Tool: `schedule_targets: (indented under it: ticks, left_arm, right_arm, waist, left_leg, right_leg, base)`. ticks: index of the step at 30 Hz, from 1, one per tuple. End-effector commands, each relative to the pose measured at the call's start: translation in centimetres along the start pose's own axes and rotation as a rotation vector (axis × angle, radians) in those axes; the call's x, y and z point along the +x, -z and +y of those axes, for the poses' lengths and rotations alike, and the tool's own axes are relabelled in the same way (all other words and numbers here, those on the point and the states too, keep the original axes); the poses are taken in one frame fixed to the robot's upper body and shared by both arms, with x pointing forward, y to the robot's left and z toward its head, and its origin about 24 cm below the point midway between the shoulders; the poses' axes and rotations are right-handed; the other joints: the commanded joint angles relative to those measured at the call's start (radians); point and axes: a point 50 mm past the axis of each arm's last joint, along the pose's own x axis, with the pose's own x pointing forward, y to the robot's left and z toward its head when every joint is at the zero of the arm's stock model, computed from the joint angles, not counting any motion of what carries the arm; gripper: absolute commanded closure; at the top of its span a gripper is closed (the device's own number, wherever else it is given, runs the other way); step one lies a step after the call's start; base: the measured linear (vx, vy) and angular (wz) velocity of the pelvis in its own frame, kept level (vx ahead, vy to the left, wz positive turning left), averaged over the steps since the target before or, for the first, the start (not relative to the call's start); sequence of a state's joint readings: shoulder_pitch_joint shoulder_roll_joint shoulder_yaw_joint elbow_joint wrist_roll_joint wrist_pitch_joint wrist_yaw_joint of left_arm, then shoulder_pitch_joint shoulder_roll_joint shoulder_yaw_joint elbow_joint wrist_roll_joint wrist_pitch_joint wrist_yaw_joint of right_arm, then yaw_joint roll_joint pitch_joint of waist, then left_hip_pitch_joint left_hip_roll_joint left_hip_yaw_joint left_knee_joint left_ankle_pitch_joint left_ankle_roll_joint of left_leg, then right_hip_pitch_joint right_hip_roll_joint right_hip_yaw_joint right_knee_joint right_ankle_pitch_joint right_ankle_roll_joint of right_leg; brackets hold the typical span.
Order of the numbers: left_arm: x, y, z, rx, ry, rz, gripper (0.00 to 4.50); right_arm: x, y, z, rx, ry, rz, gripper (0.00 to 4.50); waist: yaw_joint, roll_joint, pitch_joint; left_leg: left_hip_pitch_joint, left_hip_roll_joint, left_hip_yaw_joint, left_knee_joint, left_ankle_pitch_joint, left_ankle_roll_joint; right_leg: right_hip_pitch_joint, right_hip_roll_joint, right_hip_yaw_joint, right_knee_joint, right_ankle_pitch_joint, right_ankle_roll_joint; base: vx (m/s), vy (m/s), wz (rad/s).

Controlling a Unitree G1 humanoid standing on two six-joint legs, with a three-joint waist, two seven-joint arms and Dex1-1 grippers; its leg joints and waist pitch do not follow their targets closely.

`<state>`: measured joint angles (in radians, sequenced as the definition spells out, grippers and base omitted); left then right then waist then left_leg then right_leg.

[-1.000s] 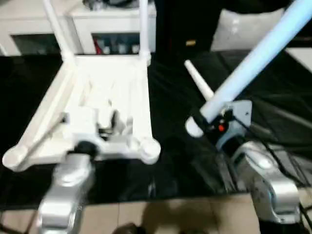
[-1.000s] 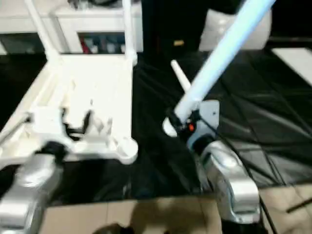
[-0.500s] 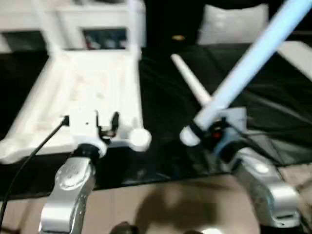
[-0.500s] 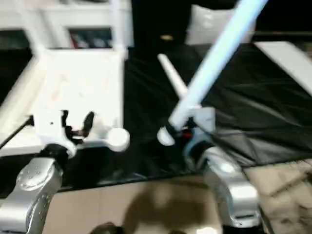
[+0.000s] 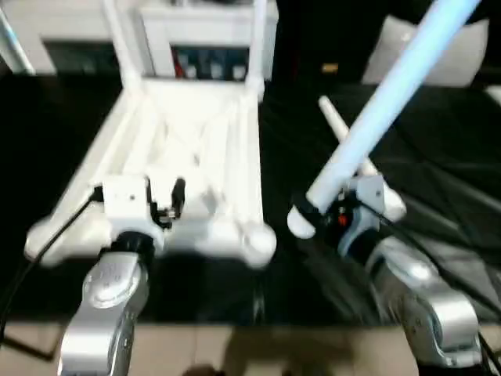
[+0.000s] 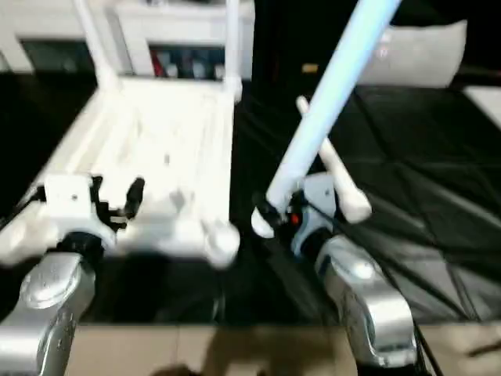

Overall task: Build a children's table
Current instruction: Pick table leg, then rotate table base

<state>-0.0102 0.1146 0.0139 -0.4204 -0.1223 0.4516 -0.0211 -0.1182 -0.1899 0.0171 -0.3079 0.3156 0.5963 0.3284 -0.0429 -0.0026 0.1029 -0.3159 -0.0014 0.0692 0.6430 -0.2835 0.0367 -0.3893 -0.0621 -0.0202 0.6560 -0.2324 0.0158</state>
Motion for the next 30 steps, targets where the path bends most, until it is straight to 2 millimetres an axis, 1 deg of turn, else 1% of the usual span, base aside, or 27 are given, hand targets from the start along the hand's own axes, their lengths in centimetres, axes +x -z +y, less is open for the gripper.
schedule_targets:
  ticks: [1,2,3,4,5,6,7,8,9,10,11,12,13,14,15,17,18,19,20,21,22,23,24,27,28,29,30]
  left_arm:
    - [0.0,-0.1,-1.0,0.002,0.059,-0.004,0.86]
    - [0.0,0.0,-1.1,0.006,0.066,0.002,0.86]
    - [0.0,0.1,-1.2,0.015,0.079,0.006,0.86]
    - [0.0,0.1,-1.4,0.021,0.113,0.004,0.86]
    - [0.0,0.2,-1.5,0.023,0.147,0.004,0.86]
    - [-0.1,0.2,-1.6,0.022,0.162,0.005,0.86]
    - [-0.1,0.2,-1.6,0.023,0.167,0.006,0.86]
    - [-0.1,0.3,-1.7,0.031,0.195,0.01,0.86]
    - [-0.2,0.4,-1.8,0.057,0.266,0.019,0.86]
    - [-0.3,0.5,-1.9,0.074,0.32,0.025,0.86]
    - [-0.4,0.4,-1.9,0.09,0.4,0.036,0.86]
    - [-0.4,0.4,-1.9,0.101,0.445,0.042,0.86]
    - [-0.5,0.4,-1.9,0.105,0.462,0.044,0.86]
    - [-0.6,0.1,-1.9,0.158,0.603,0.067,0.86]
    - [-0.7,0.0,-1.9,0.188,0.711,0.088,0.86]
    - [-0.6,0.0,-1.7,0.211,0.803,0.114,1.04]
    - [-0.5,0.0,-1.5,0.235,0.876,0.145,1.22]
    - [-0.4,0.1,-1.4,0.241,0.895,0.155,1.22]
    - [-0.3,0.2,-1.1,0.277,0.942,0.183,1.29]
    - [-0.2,0.3,-0.7,0.306,0.979,0.216,1.29]
    - [-0.1,0.4,-0.4,0.323,1.003,0.238,1.58]
    - [0.0,0.5,-0.1,0.341,1.031,0.262,1.58]
    - [0.0,0.5,0.1,0.353,1.05,0.279,1.67]
    - [0.4,0.8,0.8,0.405,1.124,0.356,1.97]
    - [0.5,0.8,0.9,0.414,1.133,0.364,2.05]
    - [0.5,0.9,1.0,0.426,1.16,0.375,2.13]
    - [0.6,0.9,1.0,0.429,1.179,0.383,2.21]
  right_arm:
    - [-0.4,-1.0,-0.9,-0.026,0.035,-0.069,2.58]
    - [-0.5,-1.2,-0.9,-0.023,0.029,-0.09,2.58]
    - [-0.5,-1.3,-1.0,-0.014,0.031,-0.097,2.58]
    - [-0.6,-1.4,-1.1,-0.024,0.036,-0.098,2.58]
    - [-0.6,-1.4,-1.4,-0.051,0.048,-0.095,2.58]
    - [-0.7,-1.4,-1.6,-0.067,0.056,-0.092,2.58]
    - [-0.7,-1.4,-1.6,-0.066,0.055,-0.092,2.58]
    - [-0.7,-1.4,-1.6,-0.06,0.043,-0.091,2.58]
    - [-0.8,-1.5,-1.6,-0.044,0.016,-0.091,2.58]
    - [-0.8,-1.5,-1.7,-0.042,0.017,-0.087,2.58]
    - [-0.8,-1.5,-1.9,-0.036,0.015,-0.088,2.58]
    - [-0.8,-1.7,-1.9,-0.045,0.012,-0.103,2.58]
    - [-0.8,-1.8,-1.9,-0.048,0.011,-0.109,2.58]
    - [-0.6,-2.0,-2.1,-0.072,0.013,-0.109,2.58]
    - [-0.5,-1.8,-2.1,-0.084,-0.005,-0.084,2.58]
    - [-0.4,-1.6,-2.2,-0.082,-0.021,-0.083,2.58]
    - [-0.3,-1.6,-2.1,-0.09,-0.059,-0.086,2.58]
    - [-0.3,-1.6,-2.1,-0.092,-0.07,-0.086,2.58]
    - [-0.3,-1.5,-2.0,-0.092,-0.093,-0.078,2.58]
    - [-0.4,-1.5,-2.0,-0.087,-0.107,-0.079,2.58]
    - [-0.4,-1.5,-2.0,-0.083,-0.118,-0.082,2.58]
    - [-0.4,-1.6,-1.9,-0.081,-0.132,-0.087,2.58]
    - [-0.5,-1.6,-1.9,-0.082,-0.14,-0.089,2.58]
    - [-0.5,-1.5,-1.8,-0.088,-0.17,-0.086,2.58]
    - [-0.5,-1.5,-1.8,-0.089,-0.175,-0.084,2.58]
    - [-0.5,-1.4,-1.8,-0.09,-0.179,-0.084,2.58]
    - [-0.5,-1.4,-1.8,-0.089,-0.183,-0.083,2.58]
  waist:
    - [0.038,-0.032,-0.075]
    - [0.038,-0.038,-0.075]
    - [0.045,-0.03,-0.083]
    - [0.038,-0.023,-0.08]
    - [0.039,-0.014,-0.082]
    - [0.038,0.006,-0.085]
    - [0.036,0.017,-0.086]
    - [0.028,0.022,-0.083]
    - [0.024,0.018,-0.071]
    - [0.026,0.015,-0.064]
    - [0.029,0.015,-0.06]
    - [0.03,0.012,-0.053]
    - [0.03,0.012,-0.049]
    - [0.033,0.019,-0.041]
    - [0.029,0.017,-0.043]
    - [0.028,0.021,-0.042]
    - [0.03,0.023,-0.042]
    - [0.032,0.022,-0.043]
    - [0.029,0.022,-0.045]
    - [0.031,0.025,-0.048]
    - [0.033,0.033,-0.05]
    - [0.031,0.028,-0.054]
    - [0.033,0.03,-0.058]
    - [0.037,0.034,-0.066]
    - [0.039,0.033,-0.066]
    - [0.042,0.038,-0.065]
    - [0.042,0.037,-0.066]
  left_leg:
    - [-0.059,0.083,-0.019,0.024,-0.04,0.132]
    - [-0.074,0.095,-0.032,0.017,0.038,0.102]
    - [-0.081,0.094,-0.024,0.005,0.194,0.026]
    - [-0.096,0.106,-0.015,-0.03,0.318,-0.019]
    - [-0.102,0.113,-0.014,-0.043,0.35,-0.04]
    - [-0.083,0.144,-0.023,-0.044,0.365,-0.056]
    - [-0.07,0.169,-0.034,-0.046,0.391,-0.055]
    - [-0.046,0.196,-0.045,-0.049,0.404,-0.053]
    - [-0.039,0.201,-0.045,-0.06,0.323,-0.044]
    - [-0.037,0.197,-0.037,-0.069,0.196,-0.031]
    - [-0.037,0.199,-0.036,-0.072,0.139,-0.023]
    - [-0.037,0.201,-0.034,-0.08,0.044,-0.012]
    - [-0.037,0.201,-0.034,-0.084,-0.004,-0.01]
    - [-0.031,0.202,-0.035,-0.091,-0.1,-0.016]
    - [-0.029,0.201,-0.035,-0.094,-0.151,-0.025]
    - [-0.031,0.202,-0.031,-0.095,-0.176,-0.035]
    - [-0.027,0.2,-0.019,-0.095,-0.19,-0.035]
    - [-0.024,0.2,-0.015,-0.095,-0.192,-0.035]
    - [-0.034,0.202,-0.012,-0.096,-0.164,-0.033]
    - [-0.037,0.204,-0.008,-0.097,-0.132,-0.029]
    - [-0.035,0.203,-0.007,-0.096,-0.119,-0.025]
    - [-0.037,0.204,-0.001,-0.094,-0.091,-0.021]
    - [-0.041,0.204,0.001,-0.094,-0.047,-0.014]
    - [-0.039,0.199,0.011,-0.087,0.029,0.006]
    - [-0.042,0.202,0.011,-0.088,0.044,0.008]
    - [-0.041,0.202,0.011,-0.089,0.044,0.01]
    - [-0.04,0.203,0.013,-0.088,0.043,0.01]
  right_leg:
    - [0.126,-0.192,0.179,-0.131,0.018,0.002]
    - [0.14,-0.194,0.17,-0.109,0.149,-0.005]
    - [0.138,-0.147,0.127,-0.059,0.59,-0.015]
    - [0.129,-0.1,0.077,-0.024,0.934,-0.036]
    - [0.13,-0.075,0.059,-0.012,0.993,-0.052]
    - [0.117,-0.055,0.054,-0.013,0.924,-0.106]
    - [0.107,-0.054,0.05,-0.013,0.833,-0.144]
    - [0.088,-0.058,0.044,-0.034,0.611,-0.213]
    - [0.082,-0.07,0.048,-0.058,0.395,-0.258]
    - [0.082,-0.081,0.054,-0.074,0.23,-0.287]
    - [0.081,-0.086,0.058,-0.08,0.162,-0.296]
    - [0.077,-0.09,0.062,-0.087,0.047,-0.307]
    - [0.074,-0.09,0.063,-0.093,-0.019,-0.307]
    - [0.065,-0.092,0.065,-0.105,-0.15,-0.297]
    - [0.062,-0.092,0.067,-0.105,-0.22,-0.286]
    - [0.056,-0.095,0.068,-0.109,-0.255,-0.276]
    - [0.047,-0.093,0.07,-0.117,-0.279,-0.267]
    - [0.045,-0.092,0.072,-0.117,-0.289,-0.264]
    - [0.053,-0.094,0.072,-0.113,-0.262,-0.269]
    - [0.055,-0.092,0.069,-0.112,-0.234,-0.27]
    - [0.053,-0.091,0.07,-0.11,-0.221,-0.269]
    - [0.055,-0.088,0.068,-0.106,-0.174,-0.276]
    - [0.06,-0.088,0.066,-0.102,-0.124,-0.282]
    - [0.06,-0.084,0.065,-0.098,-0.022,-0.302]
    - [0.065,-0.087,0.064,-0.095,0.0,-0.313]
    - [0.063,-0.085,0.062,-0.096,-0.007,-0.317]
    - [0.063,-0.085,0.062,-0.096,-0.006,-0.318]
  base:
    - [0.161,-0.117,-0.03]
    - [0.161,-0.117,-0.03]
    - [0.151,-0.103,-0.08]
    - [0.097,-0.097,-0.1]
    - [0.097,-0.097,-0.1]
    - [0.051,-0.039,-0.06]
    - [0.0,0.0,0.0]
    - [0.0,0.0,0.0]
    - [0.0,0.0,0.0]
    - [0.0,0.0,0.0]
    - [0.0,0.0,0.0]
    - [0.0,0.0,0.0]
    - [-0.074,0.016,0.01]
    - [-0.074,0.016,0.01]
    - [-0.07,0.009,0.01]
    - [-0.065,0.004,0.0]
    - [-0.055,-0.005,0.04]
    - [0.0,0.0,0.0]
    - [0.0,0.0,0.0]
    - [0.0,0.0,0.0]
    - [0.0,0.0,0.0]
    - [0.0,0.0,0.0]
    - [0.0,0.0,0.0]
    - [0.0,0.0,0.0]
    - [0.0,0.0,0.0]
    - [0.0,0.0,0.0]
    - [0.0,0.0,0.0]
